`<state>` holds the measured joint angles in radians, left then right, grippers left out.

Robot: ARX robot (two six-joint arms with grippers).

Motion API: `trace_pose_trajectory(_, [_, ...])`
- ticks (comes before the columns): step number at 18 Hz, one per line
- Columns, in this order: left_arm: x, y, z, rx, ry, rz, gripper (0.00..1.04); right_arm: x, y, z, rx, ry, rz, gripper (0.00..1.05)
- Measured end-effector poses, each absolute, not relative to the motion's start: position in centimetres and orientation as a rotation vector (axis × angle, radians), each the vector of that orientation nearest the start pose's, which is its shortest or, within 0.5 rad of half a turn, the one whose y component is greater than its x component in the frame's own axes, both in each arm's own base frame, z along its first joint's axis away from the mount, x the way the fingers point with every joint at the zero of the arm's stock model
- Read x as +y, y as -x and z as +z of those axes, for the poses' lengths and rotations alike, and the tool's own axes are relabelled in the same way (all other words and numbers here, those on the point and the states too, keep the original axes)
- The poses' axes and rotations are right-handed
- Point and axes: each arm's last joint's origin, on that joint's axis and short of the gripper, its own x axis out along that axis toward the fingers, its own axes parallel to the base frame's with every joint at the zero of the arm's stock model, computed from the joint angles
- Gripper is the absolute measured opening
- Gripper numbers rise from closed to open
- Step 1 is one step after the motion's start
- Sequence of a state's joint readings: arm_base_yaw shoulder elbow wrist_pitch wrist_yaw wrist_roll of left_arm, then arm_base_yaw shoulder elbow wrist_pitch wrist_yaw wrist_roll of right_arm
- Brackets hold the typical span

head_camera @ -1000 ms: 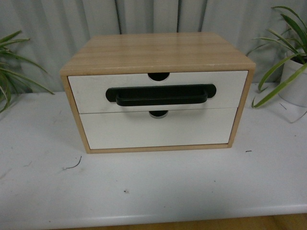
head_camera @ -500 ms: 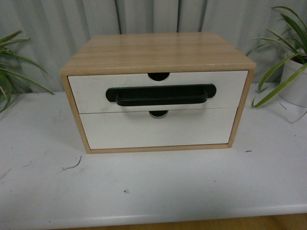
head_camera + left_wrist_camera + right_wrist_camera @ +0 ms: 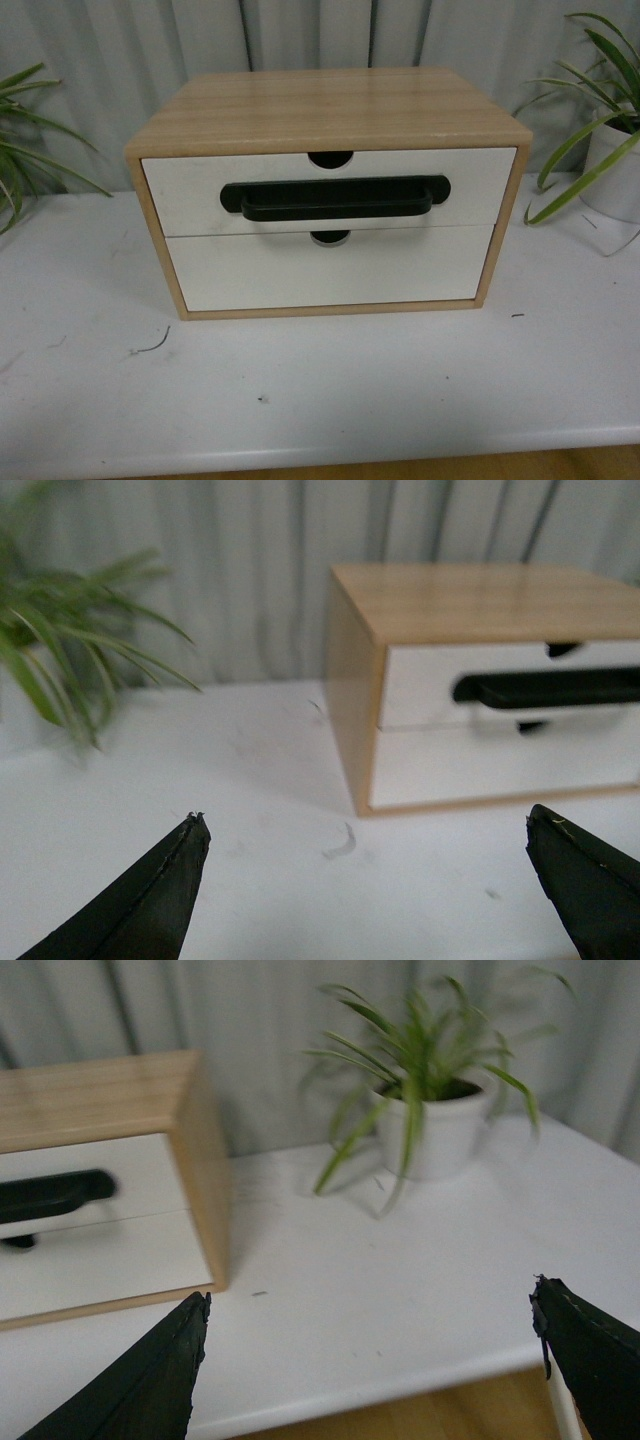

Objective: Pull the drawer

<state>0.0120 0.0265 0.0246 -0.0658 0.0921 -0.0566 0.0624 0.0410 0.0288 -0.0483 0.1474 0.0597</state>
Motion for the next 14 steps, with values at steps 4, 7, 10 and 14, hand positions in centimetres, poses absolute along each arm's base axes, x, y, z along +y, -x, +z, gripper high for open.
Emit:
trace_pose_trajectory(4, [-2.2, -10.8, 17.9, 0.133, 0.025, -0.320, 0.98, 0.7, -12.5, 19.5, 0.182, -0.079, -0.258, 0.98])
trace_pose_trajectory(7, [-3.6, -13.1, 18.8, 0.174, -0.196, -0.479, 0.98, 2.1, -16.0, 20.6, 0.404, 0.108, 0.029, 0.98])
trace_pose_trajectory(10, [-6.2, -16.5, 18.6, 0.284, -0.515, -0.722, 0.98, 2.8, -20.2, 21.5, 0.524, 0.318, 0.265, 0.98])
trace_pose_trajectory(14, [-10.0, -21.9, 19.1, 0.331, -0.843, -0.889, 0.98, 3.4, -24.6, 22.1, 0.616, 0.488, 0.438, 0.98])
